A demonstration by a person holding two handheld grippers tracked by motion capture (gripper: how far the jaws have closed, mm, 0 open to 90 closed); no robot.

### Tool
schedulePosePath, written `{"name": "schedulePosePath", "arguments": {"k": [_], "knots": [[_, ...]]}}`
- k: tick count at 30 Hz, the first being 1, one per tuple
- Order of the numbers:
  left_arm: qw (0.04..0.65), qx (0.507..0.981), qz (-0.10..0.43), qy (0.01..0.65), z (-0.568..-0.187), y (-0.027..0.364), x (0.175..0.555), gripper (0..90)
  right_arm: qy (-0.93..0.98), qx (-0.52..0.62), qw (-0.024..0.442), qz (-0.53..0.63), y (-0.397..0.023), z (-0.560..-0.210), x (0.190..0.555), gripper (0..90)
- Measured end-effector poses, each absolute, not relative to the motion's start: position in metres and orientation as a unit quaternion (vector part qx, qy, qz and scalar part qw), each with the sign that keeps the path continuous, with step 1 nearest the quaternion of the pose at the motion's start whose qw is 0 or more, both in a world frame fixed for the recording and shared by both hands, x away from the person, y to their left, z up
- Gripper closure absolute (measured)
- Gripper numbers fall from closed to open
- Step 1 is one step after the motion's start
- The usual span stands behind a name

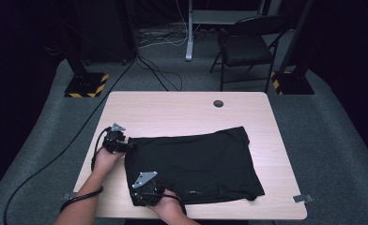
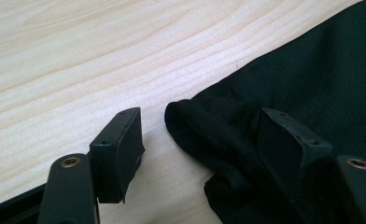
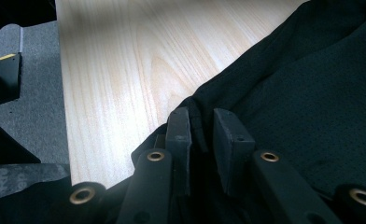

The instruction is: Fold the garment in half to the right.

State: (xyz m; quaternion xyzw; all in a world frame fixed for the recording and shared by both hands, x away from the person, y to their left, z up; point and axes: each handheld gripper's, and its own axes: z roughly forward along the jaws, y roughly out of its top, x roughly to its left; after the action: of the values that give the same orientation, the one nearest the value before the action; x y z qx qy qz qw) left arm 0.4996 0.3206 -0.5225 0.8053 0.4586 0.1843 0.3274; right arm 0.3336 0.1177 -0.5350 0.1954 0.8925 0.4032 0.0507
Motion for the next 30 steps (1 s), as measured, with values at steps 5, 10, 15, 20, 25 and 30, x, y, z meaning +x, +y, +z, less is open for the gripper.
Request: {"name": "schedulePosePath", "arguments": {"k": [5,10,15,20,25,30], "knots": [[0.332,0.803,0.181,0.460,-0.523,0.323,0.503,32.7,0.892,0.195,0.052,0.404,0.118,-0.535,0.333,76.5],[0.334,0.800,0.183,0.464,-0.524,0.325,0.503,34.7,0.892,0.195,0.052,0.404,0.118,-0.535,0.333,76.5],[0.334,0.806,0.185,0.452,-0.523,0.323,0.502,45.2,0.891,0.195,0.053,0.406,0.117,-0.536,0.333,76.5],[0.341,0.806,0.185,0.447,-0.524,0.323,0.501,49.0,0.891,0.195,0.054,0.407,0.117,-0.536,0.333,76.5],[0.345,0.810,0.180,0.439,-0.523,0.320,0.500,57.6,0.891,0.196,0.051,0.407,0.117,-0.536,0.334,76.5],[0.347,0.816,0.167,0.431,-0.522,0.314,0.501,73.3,0.895,0.193,0.048,0.399,0.119,-0.534,0.335,77.8]]}}
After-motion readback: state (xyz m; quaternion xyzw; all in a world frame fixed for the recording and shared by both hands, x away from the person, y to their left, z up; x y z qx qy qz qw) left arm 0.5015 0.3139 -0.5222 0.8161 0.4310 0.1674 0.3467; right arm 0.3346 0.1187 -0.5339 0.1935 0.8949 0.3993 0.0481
